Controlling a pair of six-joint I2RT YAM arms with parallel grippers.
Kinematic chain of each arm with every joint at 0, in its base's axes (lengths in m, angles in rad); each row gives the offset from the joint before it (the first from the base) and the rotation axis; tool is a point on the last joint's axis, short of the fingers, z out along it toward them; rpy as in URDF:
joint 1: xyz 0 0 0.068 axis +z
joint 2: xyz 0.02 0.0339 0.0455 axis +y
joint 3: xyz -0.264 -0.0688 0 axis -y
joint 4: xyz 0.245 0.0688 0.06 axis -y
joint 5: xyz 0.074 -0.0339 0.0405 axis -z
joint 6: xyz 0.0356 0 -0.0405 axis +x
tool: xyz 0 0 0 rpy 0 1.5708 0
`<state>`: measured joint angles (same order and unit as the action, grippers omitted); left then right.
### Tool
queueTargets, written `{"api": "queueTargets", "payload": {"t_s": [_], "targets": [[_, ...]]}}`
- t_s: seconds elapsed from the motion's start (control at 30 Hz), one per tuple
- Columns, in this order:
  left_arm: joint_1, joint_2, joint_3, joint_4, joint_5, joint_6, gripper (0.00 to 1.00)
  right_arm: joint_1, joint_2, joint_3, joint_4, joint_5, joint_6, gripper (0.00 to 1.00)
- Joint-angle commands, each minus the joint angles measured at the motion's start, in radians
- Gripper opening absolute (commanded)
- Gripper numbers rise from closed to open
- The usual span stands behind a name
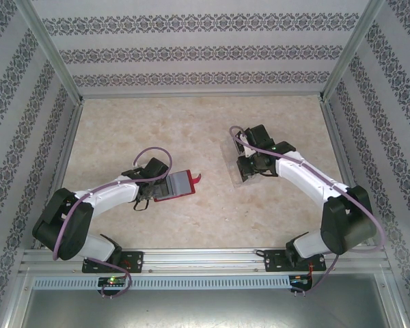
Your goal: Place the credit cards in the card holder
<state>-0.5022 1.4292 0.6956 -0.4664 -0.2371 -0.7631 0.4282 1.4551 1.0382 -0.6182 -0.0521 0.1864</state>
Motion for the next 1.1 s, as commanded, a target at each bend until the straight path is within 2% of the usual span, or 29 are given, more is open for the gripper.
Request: {"api": "queueTargets", "payload": {"t_s": [0.0, 0.33, 0.43, 0.57, 0.93, 1.07], "targets": [[0.008, -0.022, -0.018, -0.034, 0.002, 0.010, 1.00, 0.007, 0.021, -0.007, -0.012, 0.032, -0.003, 0.00], [0.008, -0.025, -0.019, -0.035, 0.002, 0.010, 1.00, 0.011, 0.097, 0.016, -0.023, 0.037, -0.008, 0.00], [0.007, -0.025, -0.015, -0.034, 0.002, 0.011, 1.00, 0.011, 0.096, 0.022, -0.022, 0.032, -0.004, 0.15], [0.007, -0.024, -0.009, -0.040, 0.001, 0.012, 1.00, 0.011, 0.095, 0.035, -0.021, 0.030, 0.000, 0.00], [0.007, -0.039, -0.005, -0.058, -0.008, 0.015, 1.00, 0.024, 0.066, 0.043, -0.018, 0.001, 0.025, 0.00], [0.008, -0.039, -0.004, -0.060, -0.008, 0.015, 1.00, 0.042, 0.035, 0.042, -0.013, -0.029, 0.057, 0.19]]}}
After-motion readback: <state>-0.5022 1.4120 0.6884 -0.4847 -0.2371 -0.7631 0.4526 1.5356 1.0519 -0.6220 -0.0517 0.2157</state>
